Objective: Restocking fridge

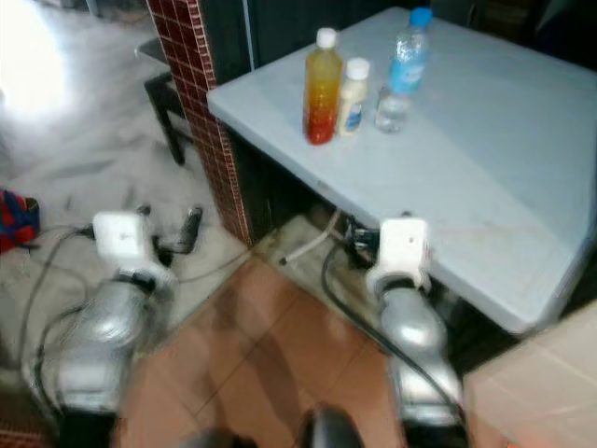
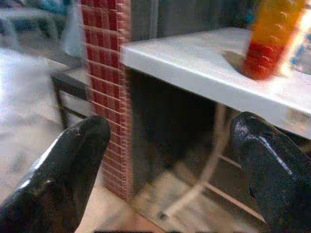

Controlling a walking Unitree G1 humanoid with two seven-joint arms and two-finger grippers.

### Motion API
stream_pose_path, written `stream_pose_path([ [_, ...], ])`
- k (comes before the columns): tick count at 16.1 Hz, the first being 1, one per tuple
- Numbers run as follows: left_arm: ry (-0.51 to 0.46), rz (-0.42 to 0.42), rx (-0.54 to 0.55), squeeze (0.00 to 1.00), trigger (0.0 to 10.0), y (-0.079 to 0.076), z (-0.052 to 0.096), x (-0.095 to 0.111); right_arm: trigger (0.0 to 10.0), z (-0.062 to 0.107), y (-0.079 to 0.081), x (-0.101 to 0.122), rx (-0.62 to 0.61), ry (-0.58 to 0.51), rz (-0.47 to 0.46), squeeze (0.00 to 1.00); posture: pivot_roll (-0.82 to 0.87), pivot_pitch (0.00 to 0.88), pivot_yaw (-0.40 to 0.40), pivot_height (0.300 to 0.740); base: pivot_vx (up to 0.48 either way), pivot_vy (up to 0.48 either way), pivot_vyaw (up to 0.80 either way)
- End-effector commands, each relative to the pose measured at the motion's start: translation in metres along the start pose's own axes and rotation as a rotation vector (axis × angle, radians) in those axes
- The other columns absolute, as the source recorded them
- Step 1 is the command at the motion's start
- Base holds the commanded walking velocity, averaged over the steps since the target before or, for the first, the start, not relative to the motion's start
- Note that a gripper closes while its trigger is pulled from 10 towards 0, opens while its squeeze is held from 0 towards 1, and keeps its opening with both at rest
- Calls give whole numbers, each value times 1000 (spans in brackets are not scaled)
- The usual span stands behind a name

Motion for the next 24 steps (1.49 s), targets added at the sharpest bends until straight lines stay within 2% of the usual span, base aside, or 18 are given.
stream_pose_path([
  [1,-1,-24,3,0,10000,6,-1,0,10000,-2,6,8,39,-29,9,0,-51,38,-32,740,0,0,0],
  [3,-13,-73,-4,0,10000,3,1,3,10000,-4,11,8,87,-26,63,0,-23,35,-45,740,0,0,0],
  [4,-13,-103,29,0,10000,5,6,2,10000,-6,12,6,86,-22,54,0,-23,35,-45,740,0,0,0],
  [7,-21,-61,6,0,10000,2,18,-4,10000,-11,21,9,69,-41,54,0,-19,40,15,740,0,0,0],
  [9,7,-53,20,0,10000,4,19,-6,10000,-9,17,17,20,-101,86,0,-30,41,34,740,0,0,0],
  [10,2,-137,56,0,10000,11,22,-4,10000,-4,13,22,-11,-133,74,0,-47,33,49,740,0,0,0],
  [11,5,-183,72,0,10000,15,24,-4,10000,0,11,23,-31,-128,54,0,-56,30,61,740,0,0,0],
  [12,17,-147,58,0,10000,14,24,-6,10000,5,12,19,0,-99,-16,0,-59,28,65,740,0,0,0],
  [14,6,-125,24,0,10000,12,18,-4,10000,10,10,10,6,-73,-27,0,-65,30,67,740,0,0,0],
  [15,6,-121,24,0,10000,12,18,-4,10000,10,10,10,6,-77,-26,0,-65,30,67,740,0,0,0],
  [16,-12,-75,3,0,10000,12,13,1,10000,4,12,20,17,-111,-3,0,-66,37,67,740,289,0,0],
  [17,-28,-51,-11,0,10000,10,11,5,10000,-2,11,23,-4,-106,53,0,-65,45,66,740,375,277,0],
  [18,-33,-57,-7,0,10000,10,10,7,10000,-6,11,25,-14,-117,65,0,-64,52,64,740,386,285,0],
  [19,-22,-53,-4,0,10000,9,10,7,10000,-8,11,28,-21,-125,5,0,-62,54,62,740,386,285,0],
  [21,-15,-54,-4,0,10000,6,13,3,10000,-12,11,32,-22,-137,-33,0,-58,59,59,740,364,313,0],
  [24,-17,-45,-21,0,10000,2,15,4,10000,-10,10,37,-25,-169,15,0,-52,59,55,740,361,315,0],
])
Point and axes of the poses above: a point about 5 cm out from each wrist's last joint towards the gripper, its own z axis pointing back from the gripper into the wrist, its own x axis along the axis of the wrist's last joint, y = z × x, the point moved 2 cm from there along -z, pointing out of the wrist towards the gripper, and after that the axes turned 12 degrees about -z, right-handed, at the moved point
